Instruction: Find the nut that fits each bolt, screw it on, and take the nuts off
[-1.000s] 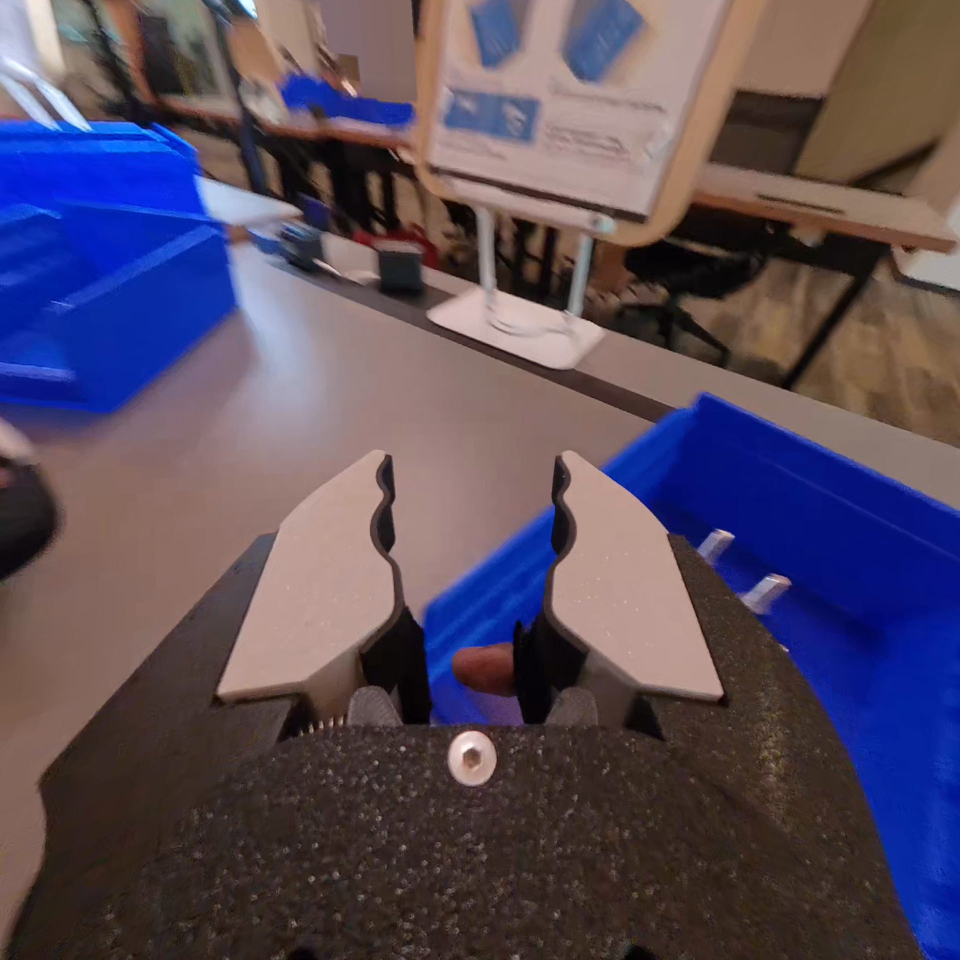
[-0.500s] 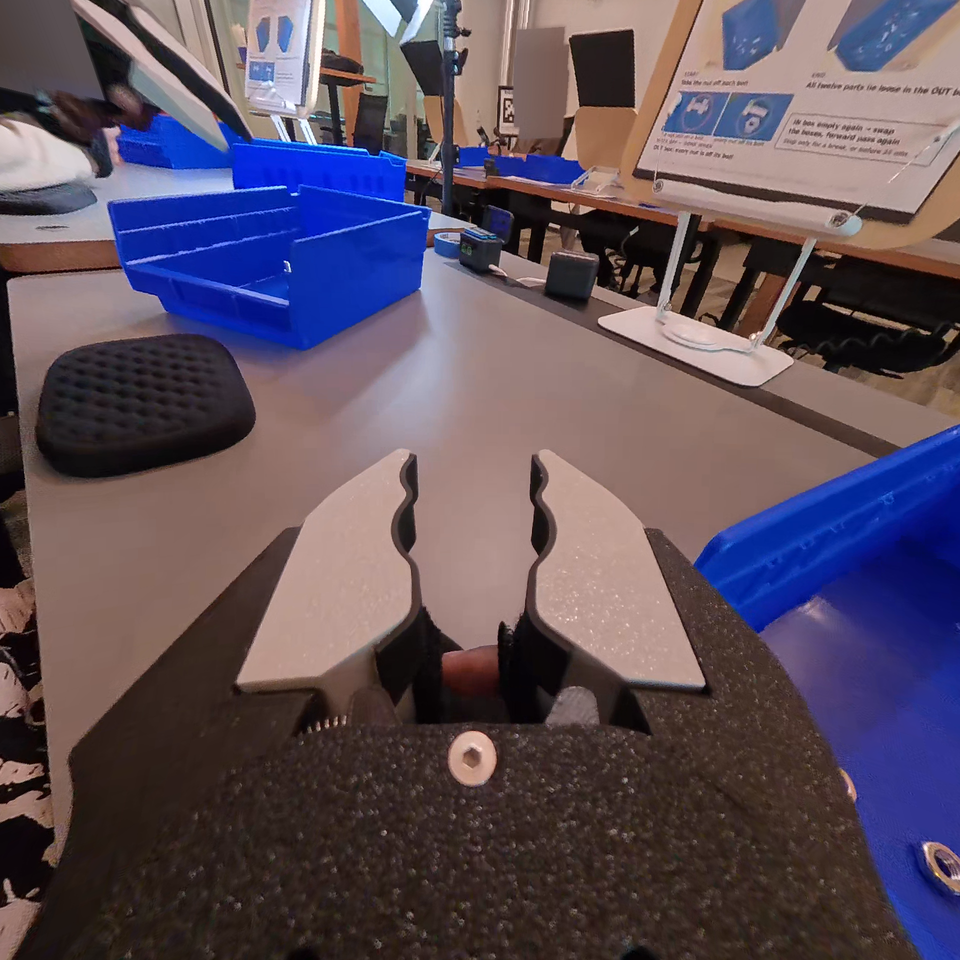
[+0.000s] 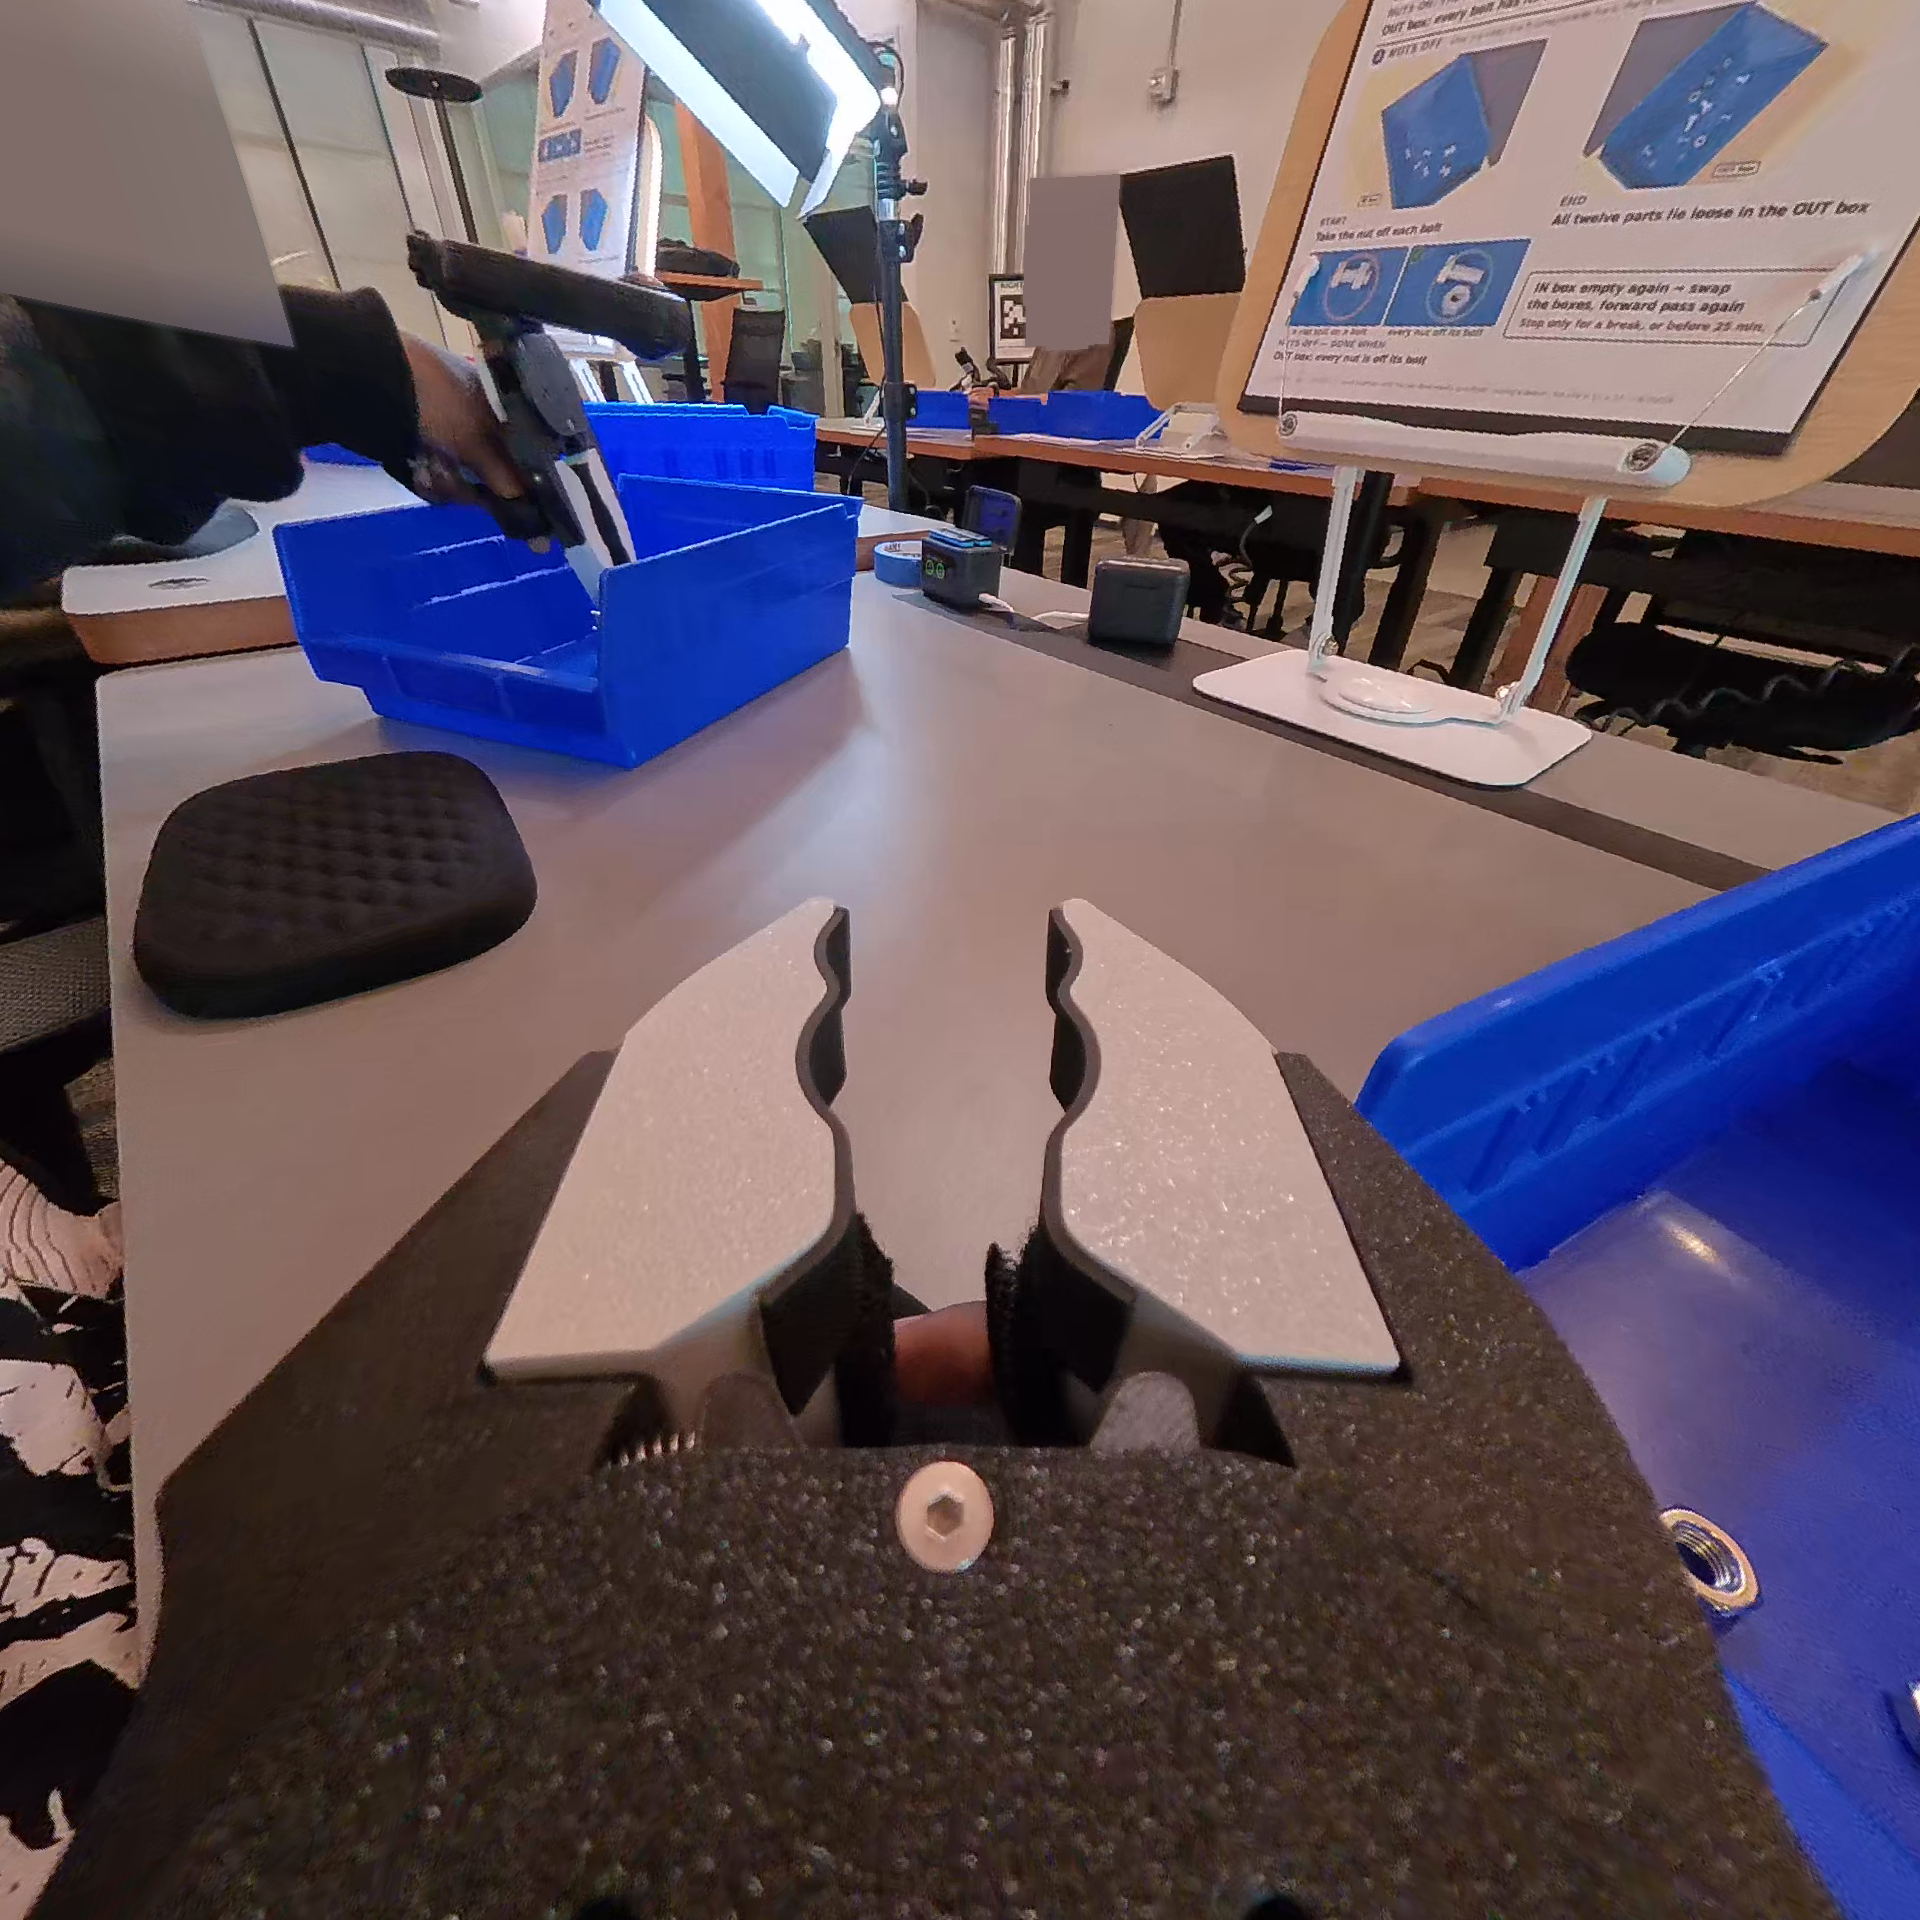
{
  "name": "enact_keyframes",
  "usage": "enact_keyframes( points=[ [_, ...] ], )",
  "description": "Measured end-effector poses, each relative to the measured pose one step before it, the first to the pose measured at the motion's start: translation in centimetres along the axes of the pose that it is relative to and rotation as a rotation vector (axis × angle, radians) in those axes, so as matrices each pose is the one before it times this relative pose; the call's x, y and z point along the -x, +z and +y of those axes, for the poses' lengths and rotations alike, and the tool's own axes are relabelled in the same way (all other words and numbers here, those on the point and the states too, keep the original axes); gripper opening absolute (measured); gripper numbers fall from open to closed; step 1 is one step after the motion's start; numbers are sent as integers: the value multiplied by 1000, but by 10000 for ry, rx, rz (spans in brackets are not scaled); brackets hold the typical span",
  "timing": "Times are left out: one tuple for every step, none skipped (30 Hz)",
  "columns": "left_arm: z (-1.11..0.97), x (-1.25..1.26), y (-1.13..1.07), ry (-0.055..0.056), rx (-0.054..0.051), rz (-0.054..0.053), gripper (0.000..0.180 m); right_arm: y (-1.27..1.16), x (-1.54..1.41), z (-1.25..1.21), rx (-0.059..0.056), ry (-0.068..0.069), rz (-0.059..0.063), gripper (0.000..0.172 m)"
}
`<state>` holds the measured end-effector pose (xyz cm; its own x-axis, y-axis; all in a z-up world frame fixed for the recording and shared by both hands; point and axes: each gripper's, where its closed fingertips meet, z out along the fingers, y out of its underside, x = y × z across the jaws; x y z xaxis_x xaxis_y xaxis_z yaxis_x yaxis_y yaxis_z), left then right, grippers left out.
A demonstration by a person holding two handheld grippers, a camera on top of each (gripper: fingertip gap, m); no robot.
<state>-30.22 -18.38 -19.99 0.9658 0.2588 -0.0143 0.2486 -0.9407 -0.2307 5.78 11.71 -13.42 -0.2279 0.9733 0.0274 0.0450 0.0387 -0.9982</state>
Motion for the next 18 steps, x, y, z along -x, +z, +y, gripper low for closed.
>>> enact_keyframes(
  points=[
    [-152, -125, 128, 0, -77, 113, 24, 9, -6, 12, 2, -1, 3, 36],
    [-118, -107, 138, 8, -42, 69, 23, 8, -7, 3, 3, 1, 4, 36],
    [-24, 6, 147, 40, 35, -28, 23, 8, -12, 15, 12, 7, 2, 36],
    [47, 50, 150, 68, 85, -71, 20, 13, -18, 32, 18, 12, 1, 36],
    [102, 26, 156, 65, 109, -51, 17, 17, -11, 18, 14, 14, 3, 37],
    [53, -32, 154, 49, 66, -4, 12, 4, -18, 6, 5, 5, 8, 36],
    [26, -32, 143, 34, 32, 7, 8, -7, -10, -5, -4, 0, 9, 36],
    [23, 32, 74, 23, 29, -36, 6, -1, -22, -6, -5, 5, 4, 36],
    [26, 66, -46, 30, 18, -64, 6, -5, -13, 1, 0, 13, 2, 36],
    [113, -34, -80, 73, 75, -1, 6, 11, -14, 18, 7, 17, 2, 36],
    [13, 10, -166, 59, -8, -57, 6, 4, -17, 16, 12, 18, -3, 36],
    [-33, 2, -306, 32, -43, -70, 6, 26, -6, 28, 15, 14, -2, 36],
    [-67, -118, -468, 52, -62, -25, 6, 14, -7, 25, 21, 1, 1, 36],
    [-166, -213, -630, 83, -129, -16, 6, 25, 12, 45, 30, -10, 1, 36],
    [-300, -337, -781, 100, -185, 2, 6, 39, 7, 53, 37, -13, -1, 36],
    [-424, -523, -899, 139, -235, 54, 6, 37, 35, 40, 35, -24, -4, 36],
    [-575, -673, -997, 181, -288, 68, 6, 30, 33, 46, 32, -34, -6, 36],
    [-706, -770, -1041, 214, -327, 57, 6, 29, 42, 41, 36, -33, -5, 36]
  ],
)
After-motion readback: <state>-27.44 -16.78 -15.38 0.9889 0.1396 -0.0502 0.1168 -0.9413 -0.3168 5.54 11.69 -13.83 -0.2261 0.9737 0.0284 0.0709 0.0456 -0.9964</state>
